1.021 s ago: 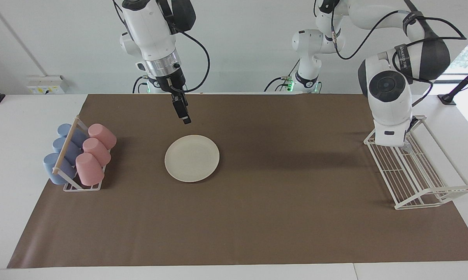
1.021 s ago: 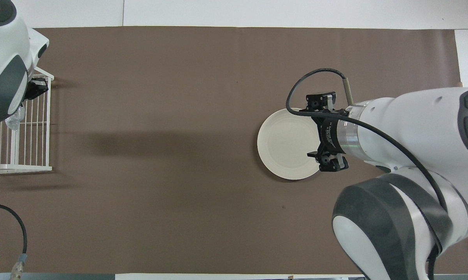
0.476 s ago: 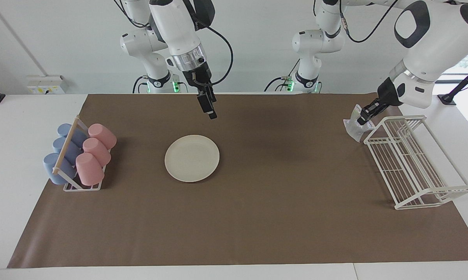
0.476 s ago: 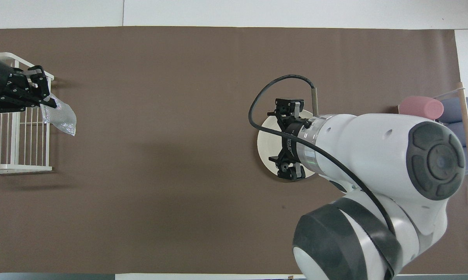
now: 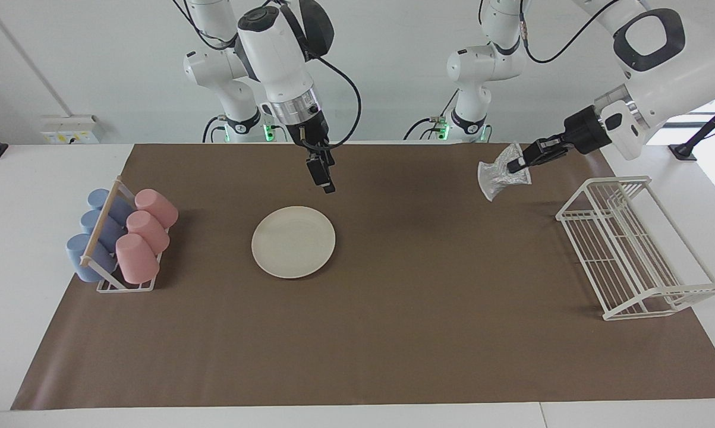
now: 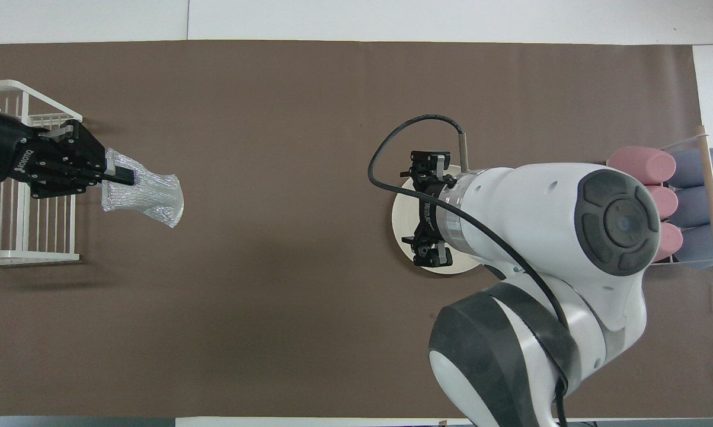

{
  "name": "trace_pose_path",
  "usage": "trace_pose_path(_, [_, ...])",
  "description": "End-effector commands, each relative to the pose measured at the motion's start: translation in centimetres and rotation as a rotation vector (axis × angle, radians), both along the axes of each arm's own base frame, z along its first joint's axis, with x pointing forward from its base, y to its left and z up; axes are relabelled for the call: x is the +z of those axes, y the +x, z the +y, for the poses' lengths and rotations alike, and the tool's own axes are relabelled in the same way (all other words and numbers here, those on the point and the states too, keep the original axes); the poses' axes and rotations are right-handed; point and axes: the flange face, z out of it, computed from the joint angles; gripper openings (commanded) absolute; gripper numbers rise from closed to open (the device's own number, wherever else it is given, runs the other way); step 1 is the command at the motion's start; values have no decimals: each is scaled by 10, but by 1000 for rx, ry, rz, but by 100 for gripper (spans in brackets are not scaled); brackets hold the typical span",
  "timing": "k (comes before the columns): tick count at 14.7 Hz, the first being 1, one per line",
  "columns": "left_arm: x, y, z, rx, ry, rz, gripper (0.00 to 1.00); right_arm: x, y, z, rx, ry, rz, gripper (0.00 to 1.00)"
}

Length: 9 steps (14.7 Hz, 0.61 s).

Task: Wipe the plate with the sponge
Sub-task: 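Lift the plate with the right gripper while the left gripper brings the sponge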

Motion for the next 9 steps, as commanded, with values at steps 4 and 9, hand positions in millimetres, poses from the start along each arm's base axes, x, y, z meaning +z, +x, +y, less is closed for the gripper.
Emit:
trace_pose_path(4, [-64, -82, -54, 4, -268, -130, 0, 23, 33, 26, 56, -30, 72, 100])
trace_pose_path(9, [-105, -96, -74, -21, -496, -201, 0, 15, 37, 62, 109, -52, 131, 100])
